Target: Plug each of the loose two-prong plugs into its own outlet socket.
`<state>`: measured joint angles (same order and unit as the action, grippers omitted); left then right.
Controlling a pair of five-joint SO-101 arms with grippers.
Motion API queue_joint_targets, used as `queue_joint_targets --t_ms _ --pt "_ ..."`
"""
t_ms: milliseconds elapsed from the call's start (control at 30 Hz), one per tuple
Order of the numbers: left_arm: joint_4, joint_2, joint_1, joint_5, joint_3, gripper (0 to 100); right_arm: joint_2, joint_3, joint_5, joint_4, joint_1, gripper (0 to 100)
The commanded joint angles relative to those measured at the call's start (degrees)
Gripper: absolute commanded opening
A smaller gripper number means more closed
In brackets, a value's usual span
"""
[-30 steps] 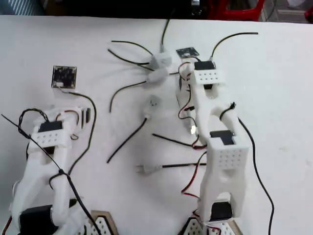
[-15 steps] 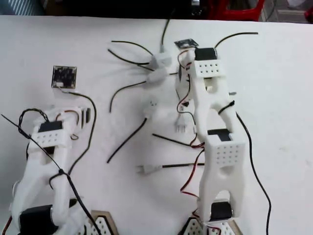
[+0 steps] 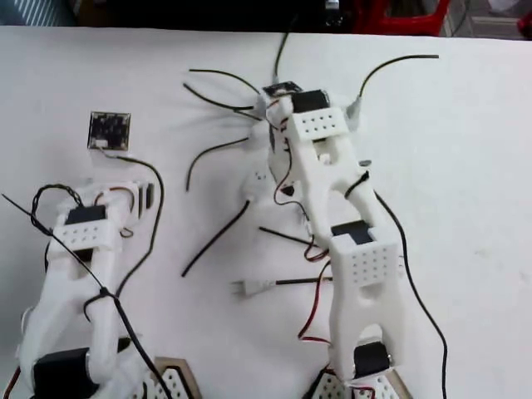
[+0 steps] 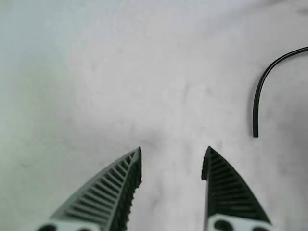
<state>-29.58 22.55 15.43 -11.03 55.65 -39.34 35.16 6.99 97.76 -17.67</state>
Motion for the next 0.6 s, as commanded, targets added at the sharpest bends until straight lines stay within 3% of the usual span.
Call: queue_joint_targets --t_ms 0,433,567 --pt "1.32 2.33 -0.04 0.35 -0.26 21 -0.04 -2.20 -0.62 0.48 -0.22 15.6" --pt "1.32 2.33 -0.04 0.35 -0.26 21 -7.43 -3.16 -0.18 0.40 5.14 15.4" --pt "1.32 2.33 -0.04 0.35 -0.26 21 -7.43 -3.16 -0.18 0.31 5.05 7.4"
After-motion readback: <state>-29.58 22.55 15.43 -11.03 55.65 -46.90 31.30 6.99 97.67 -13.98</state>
